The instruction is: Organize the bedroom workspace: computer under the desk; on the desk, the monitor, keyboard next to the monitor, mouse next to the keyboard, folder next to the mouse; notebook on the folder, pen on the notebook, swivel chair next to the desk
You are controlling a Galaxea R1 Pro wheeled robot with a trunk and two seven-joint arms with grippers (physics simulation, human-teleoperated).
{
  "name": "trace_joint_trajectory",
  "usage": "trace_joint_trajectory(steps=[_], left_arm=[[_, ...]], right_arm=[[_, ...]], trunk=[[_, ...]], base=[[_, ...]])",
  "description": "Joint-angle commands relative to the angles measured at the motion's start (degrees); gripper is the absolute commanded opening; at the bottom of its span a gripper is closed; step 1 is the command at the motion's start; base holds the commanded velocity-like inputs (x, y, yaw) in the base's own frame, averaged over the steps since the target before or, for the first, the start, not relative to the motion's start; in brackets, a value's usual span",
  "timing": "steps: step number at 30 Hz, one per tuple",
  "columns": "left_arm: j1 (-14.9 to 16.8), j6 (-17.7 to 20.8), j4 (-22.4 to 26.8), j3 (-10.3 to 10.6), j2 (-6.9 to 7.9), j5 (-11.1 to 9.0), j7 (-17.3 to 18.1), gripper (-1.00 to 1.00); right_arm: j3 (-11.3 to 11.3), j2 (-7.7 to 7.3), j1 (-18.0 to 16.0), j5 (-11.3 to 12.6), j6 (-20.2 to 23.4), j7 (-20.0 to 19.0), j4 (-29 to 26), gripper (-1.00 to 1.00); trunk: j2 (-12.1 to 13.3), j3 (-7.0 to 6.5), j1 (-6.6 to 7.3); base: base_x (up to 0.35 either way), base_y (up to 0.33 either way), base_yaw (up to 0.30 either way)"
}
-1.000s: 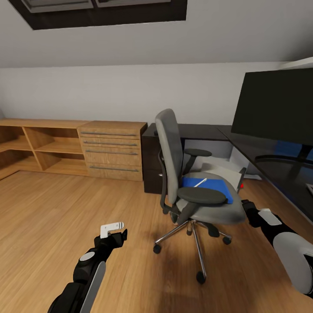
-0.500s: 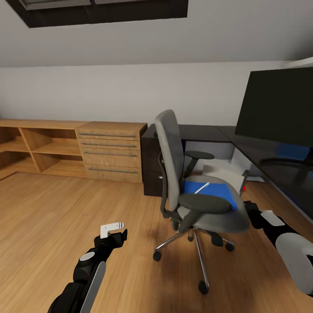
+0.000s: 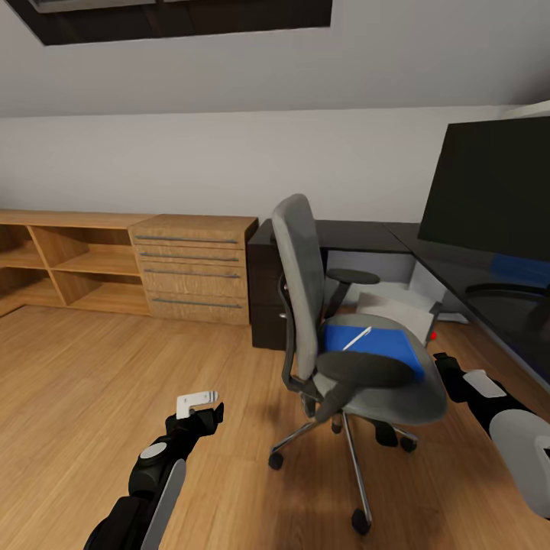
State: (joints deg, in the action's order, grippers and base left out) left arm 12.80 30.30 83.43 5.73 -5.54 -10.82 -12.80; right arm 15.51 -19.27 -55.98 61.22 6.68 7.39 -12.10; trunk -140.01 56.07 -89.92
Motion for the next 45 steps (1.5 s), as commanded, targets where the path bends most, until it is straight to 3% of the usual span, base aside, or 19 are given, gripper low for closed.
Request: trace_joint_trajectory(steps=[1, 14, 22, 27, 45], left_arm=[[0.0, 0.2, 0.1, 0.1, 0.01, -0.6, -0.5, 1.0], [0.0, 0.2, 1.2, 0.0, -0.15, -0.9, -0.4, 1.0], [0.0, 0.2, 1.5, -0.1, -0.24, -1.0, -0.5, 1.0], [0.0, 0.2, 1.6, -0.1, -0.26, -1.0, -0.5, 1.0], [0.0, 0.2, 1.4, -0.1, -0.13, -0.8, -0.6, 1.0]], right_arm=[[0.1, -0.03, 0.0, 0.3, 0.2, 0.3, -0.2, 1.0], [0.0, -0.15, 0.0, 0.3, 0.2, 0.3, -0.2, 1.0], [0.0, -0.36, 0.0, 0.3, 0.3, 0.3, -0.2, 1.0], [0.0, -0.26, 0.0, 0.3, 0.3, 0.3, -0.2, 1.0], [0.0, -0.07, 0.0, 0.4, 0.5, 0.2, -0.3, 1.0]], trunk=[[0.0, 0.06, 0.0], [0.0, 0.06, 0.0], [-3.2, 1.49, -1.76], [-3.3, 2.6, -1.89], [-3.3, 2.61, -1.89]], base=[[0.072, 0.0, 0.0], [0.012, 0.0, 0.0], [0.0, 0.0, 0.0], [0.0, 0.0, 0.0], [0.0, 0.0, 0.069]])
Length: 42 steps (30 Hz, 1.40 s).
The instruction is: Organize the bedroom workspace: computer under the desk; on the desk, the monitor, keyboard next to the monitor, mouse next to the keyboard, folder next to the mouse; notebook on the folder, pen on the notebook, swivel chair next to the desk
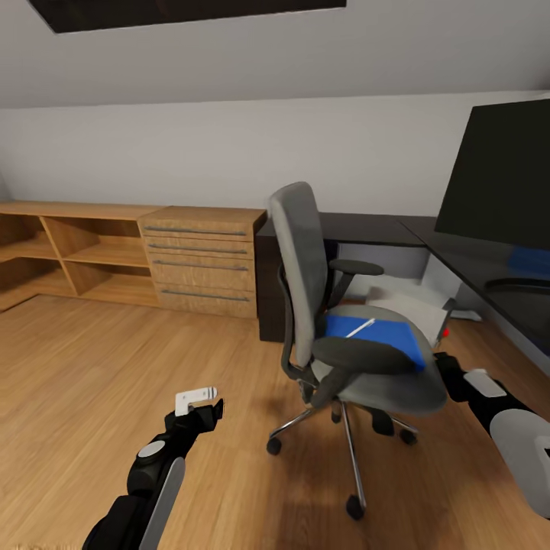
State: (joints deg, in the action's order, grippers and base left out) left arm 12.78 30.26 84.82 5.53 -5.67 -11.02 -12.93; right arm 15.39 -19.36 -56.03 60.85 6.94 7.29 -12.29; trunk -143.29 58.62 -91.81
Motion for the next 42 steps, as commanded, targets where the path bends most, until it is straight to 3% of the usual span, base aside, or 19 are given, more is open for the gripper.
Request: trace_joint_trajectory(steps=[1, 15, 42], left_arm=[[0.1, 0.2, 0.0, 0.1, 0.02, -0.6, -0.5, 1.0], [0.1, 0.1, -0.9, 0.1, 0.14, -0.4, -0.6, 1.0], [0.1, 0.0, -1.1, 0.2, 0.21, -0.4, -0.6, 1.0]], right_arm=[[0.2, 0.02, 0.0, 0.8, 0.3, 0.3, -0.1, 1.0], [0.2, -0.02, 0.0, 0.7, 0.2, 0.3, -0.1, 1.0], [0.0, -0.09, 0.0, 0.6, -0.2, 0.0, -0.6, 1.0]], trunk=[[0.0, 0.06, 0.0], [0.0, 0.06, 0.0], [0.0, 0.06, 0.0]], base=[[0.0, 0.0, 0.238], [0.0, 0.0, 0.209], [0.0, 0.0, -0.055]])
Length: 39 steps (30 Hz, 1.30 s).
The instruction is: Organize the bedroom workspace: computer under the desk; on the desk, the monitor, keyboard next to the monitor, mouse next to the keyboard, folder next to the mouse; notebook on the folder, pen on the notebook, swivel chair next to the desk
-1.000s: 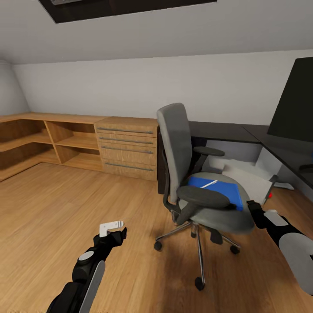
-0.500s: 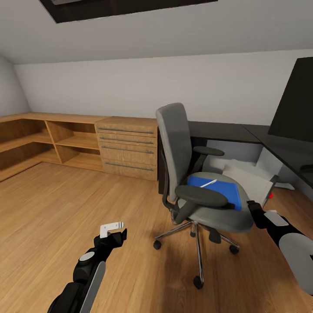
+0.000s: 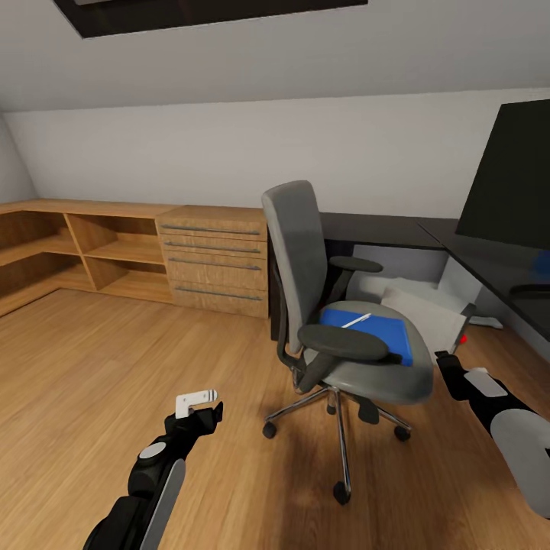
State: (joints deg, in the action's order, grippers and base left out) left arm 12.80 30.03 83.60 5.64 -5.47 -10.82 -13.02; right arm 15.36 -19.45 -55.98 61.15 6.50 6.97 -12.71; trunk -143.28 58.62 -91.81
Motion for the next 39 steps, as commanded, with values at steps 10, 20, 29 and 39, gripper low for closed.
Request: trace_joint_trajectory(steps=[10, 20, 29, 39], left_arm=[[0.0, 0.2, 0.1, 0.0, 0.02, -0.6, -0.5, 1.0], [0.0, 0.2, 0.1, 0.0, 0.02, -0.6, -0.5, 1.0], [0.0, 0.2, -0.1, 0.0, 0.02, -0.6, -0.4, 1.0], [0.0, 0.2, -0.5, 0.0, 0.02, -0.5, -0.4, 1.0]], right_arm=[[0.0, -0.04, 0.0, 0.2, 0.1, 0.3, -0.9, 1.0], [0.0, -0.11, 0.0, 0.1, -0.1, 0.4, -1.9, 1.0], [0.1, -0.15, 0.0, 0.1, -0.1, 0.4, -1.9, 1.0], [0.1, -0.16, 0.0, 0.2, -0.1, 0.4, -1.8, 1.0]], trunk=[[0.0, 0.06, 0.01], [0.0, 0.06, 0.01], [0.0, 0.06, 0.01], [0.0, 0.06, 0.01]], base=[[0.0, 0.0, -0.001], [0.05, 0.0, 0.0], [0.245, -0.028, 0.0], [0.155, -0.116, 0.0]])
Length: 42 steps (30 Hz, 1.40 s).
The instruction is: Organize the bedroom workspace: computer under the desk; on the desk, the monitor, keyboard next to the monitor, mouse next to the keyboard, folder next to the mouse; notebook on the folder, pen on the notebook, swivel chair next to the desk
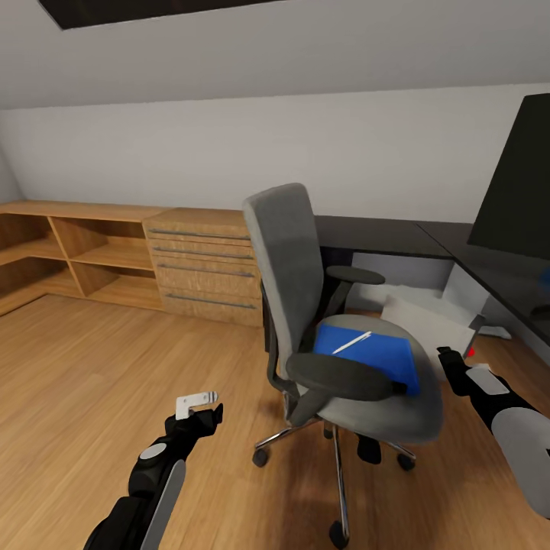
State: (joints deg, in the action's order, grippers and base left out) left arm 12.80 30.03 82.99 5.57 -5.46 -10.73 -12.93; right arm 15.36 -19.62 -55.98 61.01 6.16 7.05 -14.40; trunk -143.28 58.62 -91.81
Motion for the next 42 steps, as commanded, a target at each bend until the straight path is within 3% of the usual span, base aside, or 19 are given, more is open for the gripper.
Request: trace_joint_trajectory(steps=[1, 22, 29, 42], left_arm=[[0.0, 0.2, 0.1, 0.1, 0.01, -0.6, -0.5, 1.0], [0.0, 0.2, 0.1, 0.1, 0.01, -0.6, -0.5, 1.0], [0.0, 0.2, 0.1, 0.1, 0.01, -0.6, -0.5, 1.0], [0.0, 0.3, 0.1, 0.1, 0.01, -0.6, -0.5, 1.0]], right_arm=[[0.1, 0.01, 0.0, 0.3, 0.3, 0.3, -0.1, 1.0], [0.1, 0.02, 0.0, 0.5, 0.9, 0.3, 0.1, 1.0], [0.1, -0.07, 0.0, 0.5, 6.4, 0.4, 0.1, 1.0], [0.1, -0.03, 0.0, 0.6, 6.7, 0.4, 0.0, 1.0]], trunk=[[0.0, 0.06, 0.01], [0.0, 0.06, 0.01], [0.0, 0.06, 0.01], [0.0, 0.06, 0.01]], base=[[0.011, -0.009, 0.0], [0.07, -0.001, 0.0], [0.0, 0.0, 0.0], [0.0, 0.0, 0.014]])
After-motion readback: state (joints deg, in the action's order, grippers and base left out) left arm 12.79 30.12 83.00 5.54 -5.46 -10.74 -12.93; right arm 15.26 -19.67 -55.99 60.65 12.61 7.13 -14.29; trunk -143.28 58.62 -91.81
